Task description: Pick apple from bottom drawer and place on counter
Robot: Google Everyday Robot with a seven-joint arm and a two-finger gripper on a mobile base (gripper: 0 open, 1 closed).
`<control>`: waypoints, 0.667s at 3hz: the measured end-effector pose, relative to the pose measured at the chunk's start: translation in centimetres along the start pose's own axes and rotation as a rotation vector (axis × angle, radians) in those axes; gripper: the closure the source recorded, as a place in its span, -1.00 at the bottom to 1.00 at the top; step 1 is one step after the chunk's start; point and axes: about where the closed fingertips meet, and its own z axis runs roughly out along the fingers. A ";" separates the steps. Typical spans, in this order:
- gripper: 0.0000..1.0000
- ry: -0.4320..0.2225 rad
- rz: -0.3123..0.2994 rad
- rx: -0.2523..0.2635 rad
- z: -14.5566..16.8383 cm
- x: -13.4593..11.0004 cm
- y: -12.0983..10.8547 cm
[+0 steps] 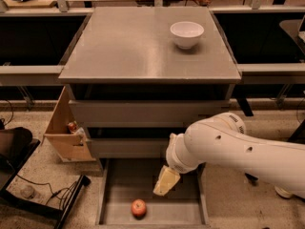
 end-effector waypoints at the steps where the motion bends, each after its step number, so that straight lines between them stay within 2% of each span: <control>1: -1.00 -0.054 0.015 0.060 0.9 -1.4 -1.8; 2: -1.00 -0.054 0.015 0.060 0.9 -1.5 -1.7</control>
Offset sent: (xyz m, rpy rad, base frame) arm 0.0220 0.0097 -0.0013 0.0365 -0.0617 -0.0280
